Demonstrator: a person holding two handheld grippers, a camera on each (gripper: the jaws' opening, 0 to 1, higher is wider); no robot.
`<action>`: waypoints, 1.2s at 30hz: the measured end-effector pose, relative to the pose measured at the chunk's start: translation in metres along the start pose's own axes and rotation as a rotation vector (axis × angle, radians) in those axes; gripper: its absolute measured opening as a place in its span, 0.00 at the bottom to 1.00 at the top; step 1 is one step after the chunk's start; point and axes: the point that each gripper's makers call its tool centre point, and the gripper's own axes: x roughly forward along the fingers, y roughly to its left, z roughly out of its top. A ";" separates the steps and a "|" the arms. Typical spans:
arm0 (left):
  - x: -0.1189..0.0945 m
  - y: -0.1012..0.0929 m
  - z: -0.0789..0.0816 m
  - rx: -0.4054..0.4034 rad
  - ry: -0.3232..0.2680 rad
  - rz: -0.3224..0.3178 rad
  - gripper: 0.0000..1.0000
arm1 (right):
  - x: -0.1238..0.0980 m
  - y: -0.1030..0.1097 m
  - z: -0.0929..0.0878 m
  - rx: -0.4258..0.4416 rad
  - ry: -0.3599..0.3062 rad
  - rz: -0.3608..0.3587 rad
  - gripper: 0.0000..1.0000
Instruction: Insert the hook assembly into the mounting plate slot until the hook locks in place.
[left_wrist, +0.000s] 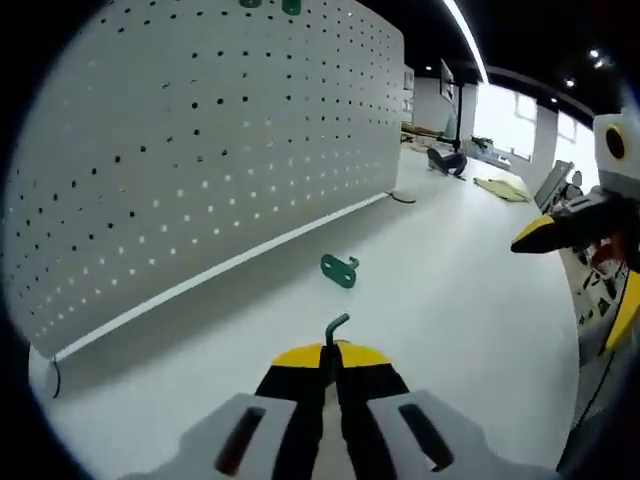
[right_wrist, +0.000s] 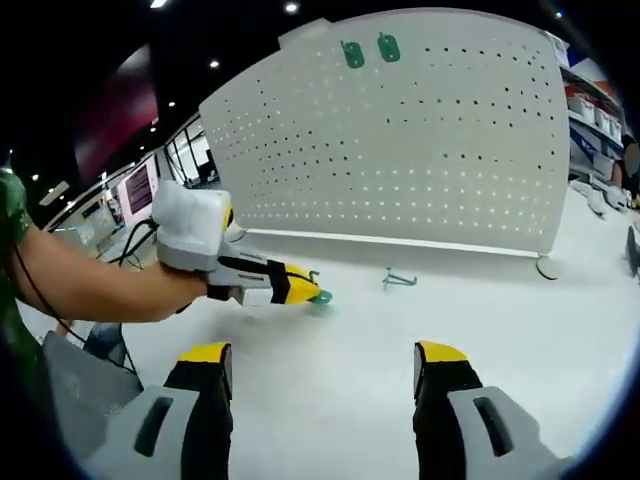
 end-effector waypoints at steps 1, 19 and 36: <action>-0.001 0.001 -0.002 -0.007 0.003 0.005 0.04 | 0.000 0.001 0.000 -0.001 0.001 0.002 0.75; -0.014 0.030 -0.015 -0.110 -0.020 0.183 0.04 | 0.000 0.008 0.000 -0.019 0.005 0.023 0.75; -0.011 0.023 -0.022 -0.100 -0.019 0.193 0.04 | 0.001 0.015 -0.001 -0.033 0.012 0.055 0.77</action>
